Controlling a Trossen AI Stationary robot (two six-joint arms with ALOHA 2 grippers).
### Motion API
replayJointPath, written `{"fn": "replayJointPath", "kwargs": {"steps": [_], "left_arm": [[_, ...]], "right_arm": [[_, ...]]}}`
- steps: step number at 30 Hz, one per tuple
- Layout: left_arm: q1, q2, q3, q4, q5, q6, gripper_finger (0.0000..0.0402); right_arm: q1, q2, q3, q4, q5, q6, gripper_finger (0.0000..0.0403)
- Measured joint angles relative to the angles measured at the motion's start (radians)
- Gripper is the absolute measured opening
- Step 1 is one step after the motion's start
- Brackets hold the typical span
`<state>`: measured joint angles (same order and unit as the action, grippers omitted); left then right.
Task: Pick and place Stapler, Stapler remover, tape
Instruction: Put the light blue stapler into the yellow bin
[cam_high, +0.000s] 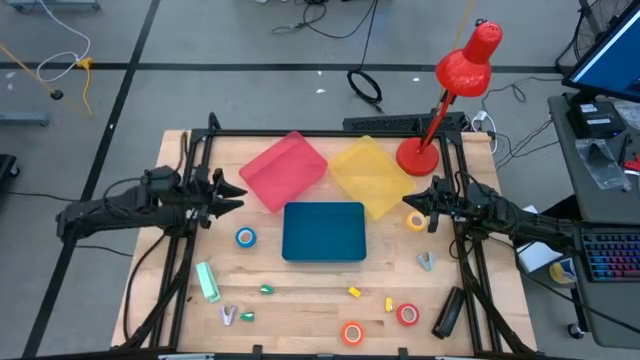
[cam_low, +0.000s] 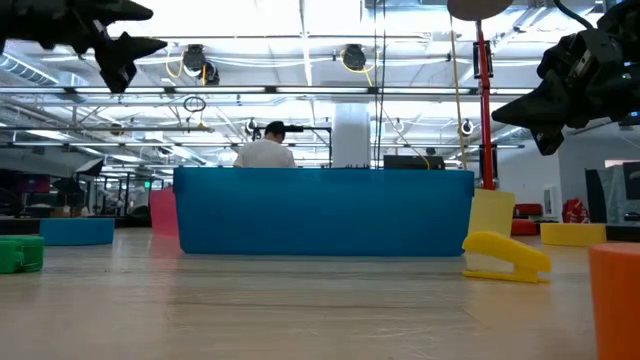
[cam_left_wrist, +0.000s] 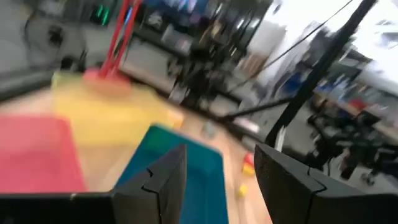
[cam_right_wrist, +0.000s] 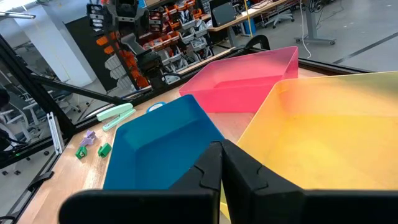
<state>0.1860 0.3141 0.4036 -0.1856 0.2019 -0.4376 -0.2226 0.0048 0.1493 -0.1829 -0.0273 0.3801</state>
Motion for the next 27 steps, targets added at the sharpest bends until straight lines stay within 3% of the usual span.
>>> {"fn": "replayJointPath", "kwargs": {"steps": [4,8,16,20,23,27], "left_arm": [[-0.043,0.143,0.151,-0.193,-0.02,-0.096,0.0186],[-0.104,0.301,0.285,-0.347,-0.006,-0.301,0.0186],[-0.262,0.521,0.43,-0.499,0.172,-0.726,0.0186],[-0.317,0.547,0.429,-0.486,0.22,-0.713,0.0186],[-0.341,0.561,0.429,-0.478,0.172,-0.627,0.0186],[-0.355,0.577,0.429,-0.405,0.103,-0.676,0.0186]], "right_arm": [[0.0,0.0,0.0,0.0,0.001,0.0,0.0],[0.0,0.0,0.0,0.0,0.004,0.0,0.0],[0.0,0.0,0.0,0.0,0.004,-0.003,0.0],[0.0,0.0,0.0,0.0,0.005,-0.003,0.0],[0.0,0.0,0.0,0.0,0.005,-0.003,0.0],[0.0,0.0,0.0,0.0,0.005,-0.003,0.0]]}}
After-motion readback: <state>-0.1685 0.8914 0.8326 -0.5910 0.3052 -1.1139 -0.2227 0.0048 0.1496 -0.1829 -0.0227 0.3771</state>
